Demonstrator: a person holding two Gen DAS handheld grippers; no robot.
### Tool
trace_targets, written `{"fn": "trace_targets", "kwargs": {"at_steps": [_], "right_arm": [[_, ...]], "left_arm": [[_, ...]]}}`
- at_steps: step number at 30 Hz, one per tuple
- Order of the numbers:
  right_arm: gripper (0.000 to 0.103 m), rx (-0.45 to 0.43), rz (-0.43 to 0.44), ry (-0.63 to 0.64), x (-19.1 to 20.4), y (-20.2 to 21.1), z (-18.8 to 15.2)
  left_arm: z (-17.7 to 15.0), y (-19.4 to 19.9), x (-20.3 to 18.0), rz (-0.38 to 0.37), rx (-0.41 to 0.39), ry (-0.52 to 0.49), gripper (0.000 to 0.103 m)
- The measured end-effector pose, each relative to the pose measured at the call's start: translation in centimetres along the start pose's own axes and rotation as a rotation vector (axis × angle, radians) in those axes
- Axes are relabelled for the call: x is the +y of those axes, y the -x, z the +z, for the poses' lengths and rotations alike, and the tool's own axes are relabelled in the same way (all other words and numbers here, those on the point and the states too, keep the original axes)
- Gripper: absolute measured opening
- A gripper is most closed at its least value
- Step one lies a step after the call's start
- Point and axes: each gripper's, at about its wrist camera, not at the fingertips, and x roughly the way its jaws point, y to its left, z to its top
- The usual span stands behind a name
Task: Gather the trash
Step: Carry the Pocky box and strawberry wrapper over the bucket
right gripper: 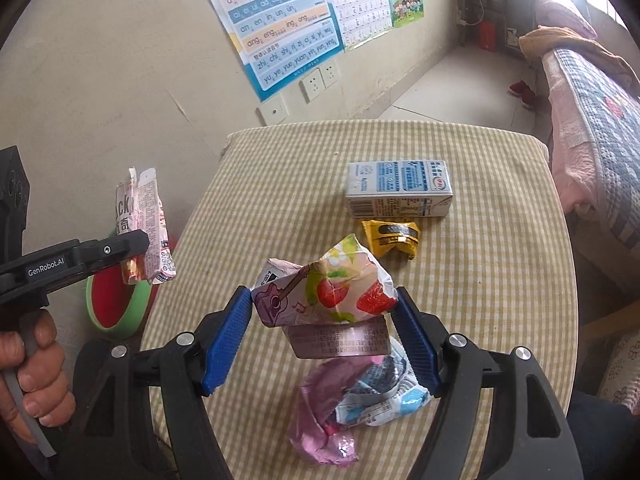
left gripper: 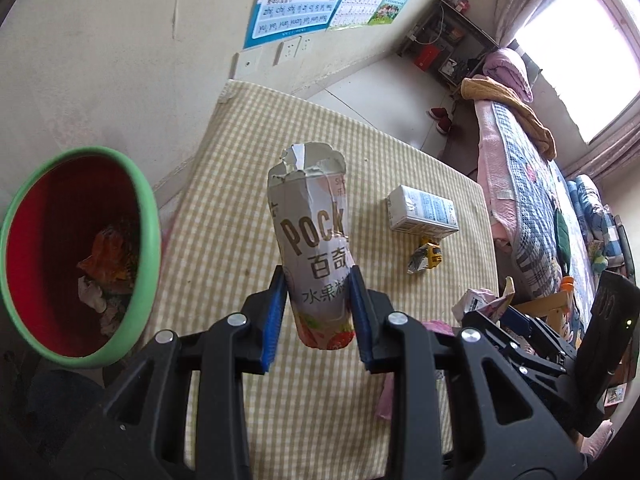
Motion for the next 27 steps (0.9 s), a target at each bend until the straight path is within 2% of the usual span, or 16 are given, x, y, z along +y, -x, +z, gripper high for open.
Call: {"fn": "trace_targets", "kwargs": {"at_steps": [13,27], "right_arm": [[0.07,-0.027,0.084,0.181,10.0,-0.6,0.9],[0.07,-0.012,0.168,0.337,20.2,-3.1,1.7]], "left_arm": [[-2.0,6.2,7.3,0.053,-0.078,0.109,0.03],[-3.5,10.2,15.8,0.104,-0.141,0.254,0.03]]}}
